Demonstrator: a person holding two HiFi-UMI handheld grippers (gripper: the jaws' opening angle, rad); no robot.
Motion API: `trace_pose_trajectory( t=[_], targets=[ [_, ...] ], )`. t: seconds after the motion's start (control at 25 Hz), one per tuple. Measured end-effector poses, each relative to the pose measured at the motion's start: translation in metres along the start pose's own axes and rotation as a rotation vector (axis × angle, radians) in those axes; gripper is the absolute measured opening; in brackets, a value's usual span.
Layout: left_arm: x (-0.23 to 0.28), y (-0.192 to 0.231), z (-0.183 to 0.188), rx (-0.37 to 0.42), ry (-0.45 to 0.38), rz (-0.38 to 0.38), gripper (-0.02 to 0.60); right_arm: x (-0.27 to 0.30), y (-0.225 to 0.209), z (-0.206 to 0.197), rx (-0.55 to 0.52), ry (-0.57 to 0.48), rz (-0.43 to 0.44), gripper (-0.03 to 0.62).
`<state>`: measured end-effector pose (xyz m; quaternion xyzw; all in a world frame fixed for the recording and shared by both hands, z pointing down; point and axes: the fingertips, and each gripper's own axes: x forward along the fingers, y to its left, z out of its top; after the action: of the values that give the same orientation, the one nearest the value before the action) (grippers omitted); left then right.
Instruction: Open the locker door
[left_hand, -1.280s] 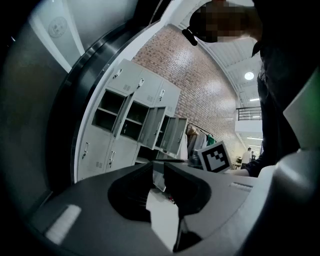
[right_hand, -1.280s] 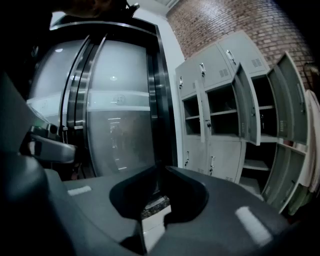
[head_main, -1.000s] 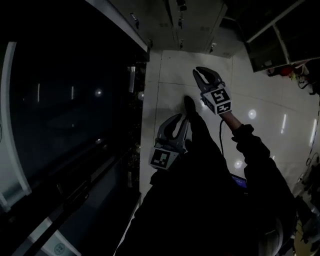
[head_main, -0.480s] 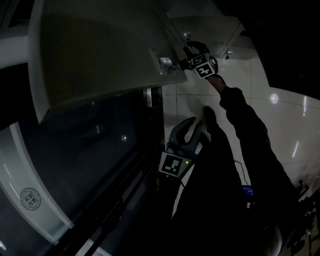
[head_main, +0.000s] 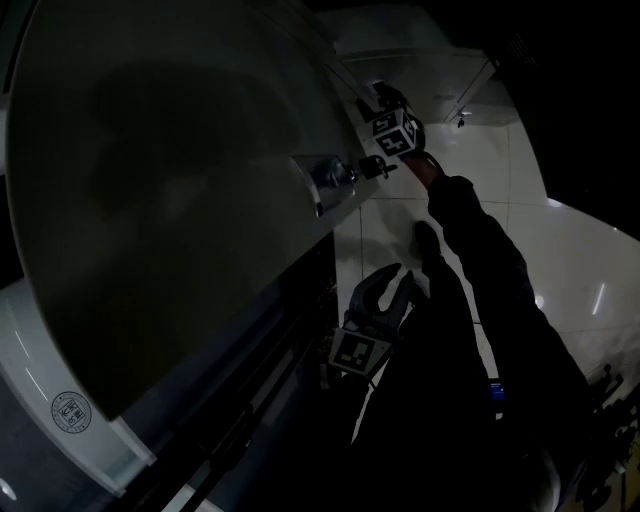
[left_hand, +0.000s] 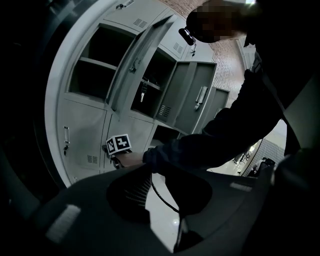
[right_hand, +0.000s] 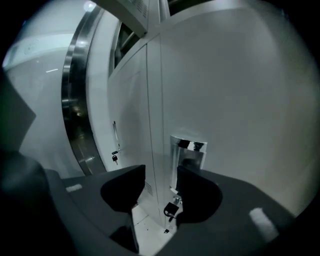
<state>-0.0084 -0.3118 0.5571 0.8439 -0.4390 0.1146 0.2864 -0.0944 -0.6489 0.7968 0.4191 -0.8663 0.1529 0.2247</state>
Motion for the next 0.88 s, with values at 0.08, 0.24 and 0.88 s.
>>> trace_pose_trajectory(
  t=[0.08,0.24,0.88],
  targets=[
    [-0.004,-0.004,0.0,0.001,-0.015,-0.006,0.08,-0.017,0.003,-0.001,-0.048,-0.006,0.013,0.162],
    [-0.01,-0.018,-0.008,0.004,-0.023,-0.035,0.08,-0.082,0.031,-0.03,-0.14,-0.014,0.093,0.153],
    [-0.09,-0.081,-0.053,0.049,-0.102,-0.097,0.08,-0.248,0.008,-0.127,-0.025,0.094,-0.051,0.145]
  ],
)
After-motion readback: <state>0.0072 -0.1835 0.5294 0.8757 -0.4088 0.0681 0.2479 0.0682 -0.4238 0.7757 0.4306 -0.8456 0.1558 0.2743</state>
